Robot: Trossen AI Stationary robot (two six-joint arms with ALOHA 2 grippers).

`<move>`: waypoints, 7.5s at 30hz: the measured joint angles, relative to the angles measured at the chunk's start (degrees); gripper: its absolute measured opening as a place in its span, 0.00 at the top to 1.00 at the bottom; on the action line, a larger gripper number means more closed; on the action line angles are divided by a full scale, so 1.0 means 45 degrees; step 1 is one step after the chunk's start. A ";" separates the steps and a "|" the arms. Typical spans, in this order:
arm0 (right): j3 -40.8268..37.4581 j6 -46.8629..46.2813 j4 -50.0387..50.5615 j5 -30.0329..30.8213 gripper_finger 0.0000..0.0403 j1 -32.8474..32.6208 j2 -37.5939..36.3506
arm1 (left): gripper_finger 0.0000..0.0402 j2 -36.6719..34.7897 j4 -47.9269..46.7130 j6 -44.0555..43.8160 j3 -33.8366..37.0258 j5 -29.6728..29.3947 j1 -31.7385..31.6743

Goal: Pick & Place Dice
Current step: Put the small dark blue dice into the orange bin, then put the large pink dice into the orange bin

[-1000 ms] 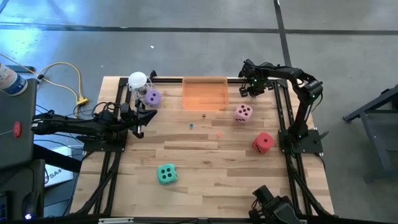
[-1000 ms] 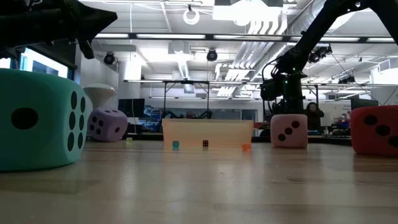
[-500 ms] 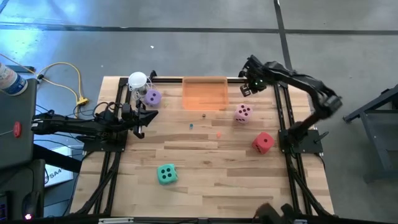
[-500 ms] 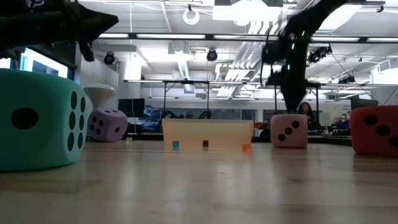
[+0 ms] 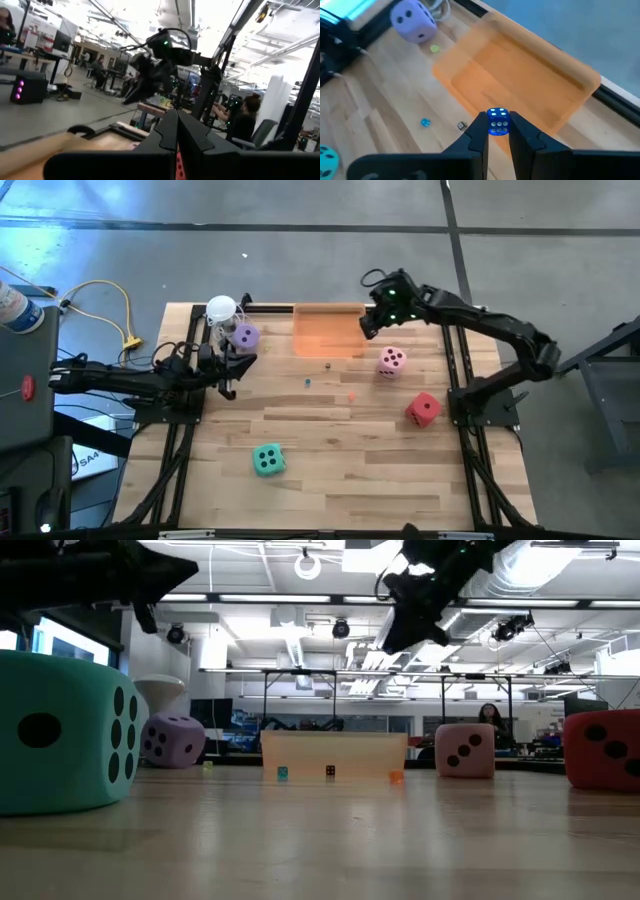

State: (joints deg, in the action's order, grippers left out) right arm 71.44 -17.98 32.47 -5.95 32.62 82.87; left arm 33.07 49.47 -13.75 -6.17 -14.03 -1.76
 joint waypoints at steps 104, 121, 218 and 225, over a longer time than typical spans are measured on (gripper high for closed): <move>0.2696 -0.7034 -0.3084 -0.3374 0.36 -0.0426 0.4032 | 1.00 1.3314 0.0113 0.2450 -0.8534 0.3557 -0.4512; 0.2686 -0.7381 -0.2836 -0.2837 0.36 -0.0393 0.4037 | 1.00 1.4762 0.0090 0.7199 -1.0137 -0.0191 -0.3307; 0.2686 -0.0318 0.9374 0.3948 0.05 -0.2671 -0.4785 | 0.61 1.1153 -0.4988 -0.1919 -1.0200 0.6500 0.0129; 0.2686 -0.0705 0.9383 0.3552 0.12 -0.2671 -0.3732 | 0.61 1.1158 -0.4979 -0.3261 -1.0200 0.8979 -0.0456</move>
State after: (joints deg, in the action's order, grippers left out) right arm 83.53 -21.15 74.70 10.04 20.60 66.07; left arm 83.29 27.07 -28.43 -52.07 26.38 -3.81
